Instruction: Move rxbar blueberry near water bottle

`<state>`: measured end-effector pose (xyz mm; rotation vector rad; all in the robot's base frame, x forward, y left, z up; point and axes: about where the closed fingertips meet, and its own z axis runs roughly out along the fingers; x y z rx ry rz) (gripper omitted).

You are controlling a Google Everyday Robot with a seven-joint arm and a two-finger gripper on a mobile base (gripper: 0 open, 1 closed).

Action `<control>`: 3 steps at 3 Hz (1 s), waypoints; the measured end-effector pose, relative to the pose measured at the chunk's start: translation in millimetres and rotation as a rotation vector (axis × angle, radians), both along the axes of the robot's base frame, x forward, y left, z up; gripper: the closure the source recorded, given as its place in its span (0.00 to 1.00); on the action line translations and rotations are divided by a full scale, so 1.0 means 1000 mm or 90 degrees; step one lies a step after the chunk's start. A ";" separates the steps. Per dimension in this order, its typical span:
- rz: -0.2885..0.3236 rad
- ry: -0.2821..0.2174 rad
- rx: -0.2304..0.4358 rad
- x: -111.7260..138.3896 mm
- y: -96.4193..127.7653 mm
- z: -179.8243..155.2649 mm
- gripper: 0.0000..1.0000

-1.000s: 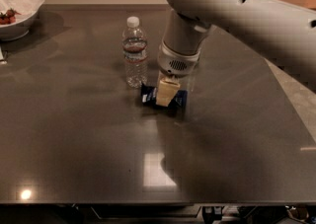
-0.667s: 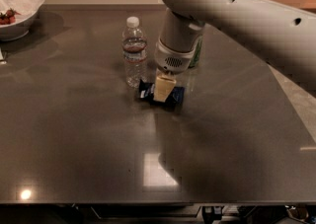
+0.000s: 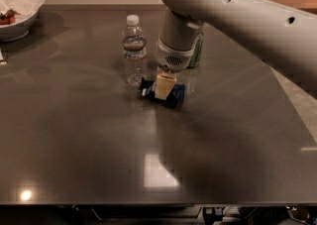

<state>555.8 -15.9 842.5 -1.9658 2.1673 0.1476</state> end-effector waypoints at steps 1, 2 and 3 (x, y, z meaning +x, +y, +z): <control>0.001 -0.001 0.000 0.000 0.001 0.000 0.13; 0.002 -0.001 0.000 0.000 0.001 -0.001 0.00; 0.002 -0.001 0.000 0.000 0.001 -0.001 0.00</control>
Offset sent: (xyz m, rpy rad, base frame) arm -0.0002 0.0006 -0.0002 -0.0002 -0.0008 0.0014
